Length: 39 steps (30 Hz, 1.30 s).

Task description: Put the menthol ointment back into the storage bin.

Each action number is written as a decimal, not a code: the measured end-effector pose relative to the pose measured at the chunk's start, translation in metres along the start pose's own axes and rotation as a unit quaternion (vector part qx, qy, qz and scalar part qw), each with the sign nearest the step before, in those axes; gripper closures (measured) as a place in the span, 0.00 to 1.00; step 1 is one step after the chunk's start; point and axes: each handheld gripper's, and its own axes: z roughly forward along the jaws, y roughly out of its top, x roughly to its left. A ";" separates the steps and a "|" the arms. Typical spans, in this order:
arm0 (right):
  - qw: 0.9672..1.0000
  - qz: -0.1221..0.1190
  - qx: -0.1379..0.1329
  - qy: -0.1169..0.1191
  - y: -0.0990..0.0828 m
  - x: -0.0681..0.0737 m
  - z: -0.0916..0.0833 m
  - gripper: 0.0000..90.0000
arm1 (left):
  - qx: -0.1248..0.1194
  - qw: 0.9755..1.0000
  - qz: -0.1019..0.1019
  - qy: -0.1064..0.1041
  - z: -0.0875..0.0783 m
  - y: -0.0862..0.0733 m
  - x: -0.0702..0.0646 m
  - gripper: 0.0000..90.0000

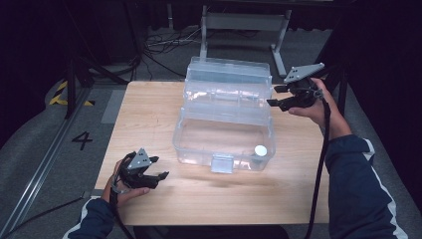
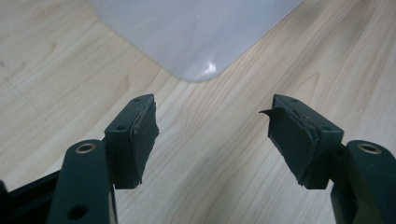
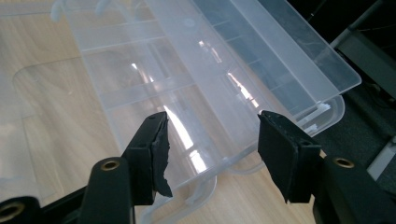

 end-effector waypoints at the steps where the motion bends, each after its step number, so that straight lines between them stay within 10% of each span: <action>1: 1.000 0.004 -0.002 0.000 0.000 -0.002 0.001 0.49 | -0.002 1.000 0.002 -0.001 -0.001 0.002 -0.001 0.37; 20: 0.999 0.041 -0.009 -0.023 -0.006 -0.026 0.036 0.50 | -0.057 0.997 0.047 0.004 -0.010 0.050 -0.018 0.39; 39: 0.999 0.042 -0.012 -0.019 0.003 -0.026 0.042 0.48 | -0.053 0.996 0.066 -0.011 0.009 0.068 -0.017 0.39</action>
